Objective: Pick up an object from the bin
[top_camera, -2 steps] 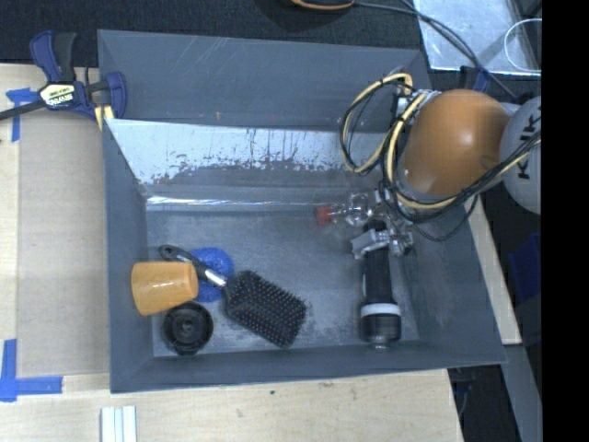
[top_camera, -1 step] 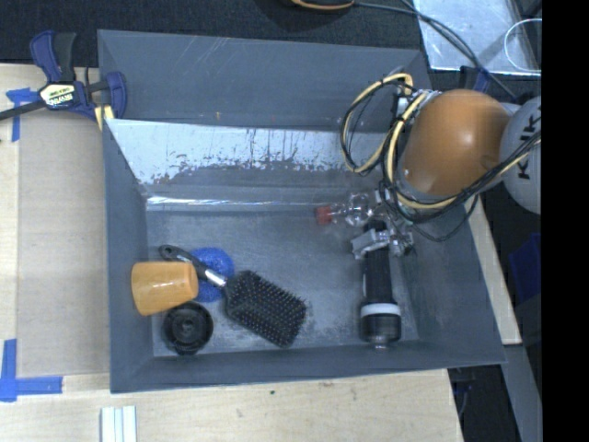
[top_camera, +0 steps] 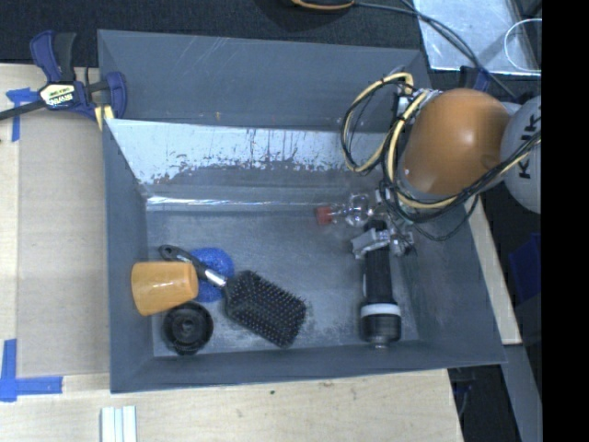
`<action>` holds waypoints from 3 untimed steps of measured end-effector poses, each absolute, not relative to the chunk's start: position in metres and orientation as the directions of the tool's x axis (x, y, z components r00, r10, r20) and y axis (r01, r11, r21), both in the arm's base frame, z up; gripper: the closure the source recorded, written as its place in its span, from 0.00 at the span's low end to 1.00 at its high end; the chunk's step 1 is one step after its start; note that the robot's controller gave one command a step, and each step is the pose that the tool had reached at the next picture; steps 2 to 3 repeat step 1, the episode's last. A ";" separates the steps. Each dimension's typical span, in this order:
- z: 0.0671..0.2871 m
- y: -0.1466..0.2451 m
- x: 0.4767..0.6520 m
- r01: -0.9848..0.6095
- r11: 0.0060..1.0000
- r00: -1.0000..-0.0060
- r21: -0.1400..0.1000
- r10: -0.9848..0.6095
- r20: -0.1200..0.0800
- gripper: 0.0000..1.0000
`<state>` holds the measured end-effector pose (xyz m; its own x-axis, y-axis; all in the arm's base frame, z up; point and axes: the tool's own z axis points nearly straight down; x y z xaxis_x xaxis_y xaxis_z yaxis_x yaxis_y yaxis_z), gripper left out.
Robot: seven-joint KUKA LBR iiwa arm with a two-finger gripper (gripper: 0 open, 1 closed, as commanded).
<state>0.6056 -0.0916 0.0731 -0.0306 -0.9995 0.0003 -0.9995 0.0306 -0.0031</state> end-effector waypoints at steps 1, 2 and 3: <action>0.079 -0.091 0.605 -1.000 0.031 -0.031 -0.002 -1.000 0.000 1.00; 0.079 -0.091 0.605 -1.000 0.031 -0.031 -0.002 -1.000 0.000 1.00; 0.079 -0.091 0.605 -1.000 0.031 -0.031 -0.002 -1.000 0.000 1.00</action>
Offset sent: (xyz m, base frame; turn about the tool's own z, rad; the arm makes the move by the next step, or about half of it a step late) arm 0.0003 -0.0002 0.0337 0.0000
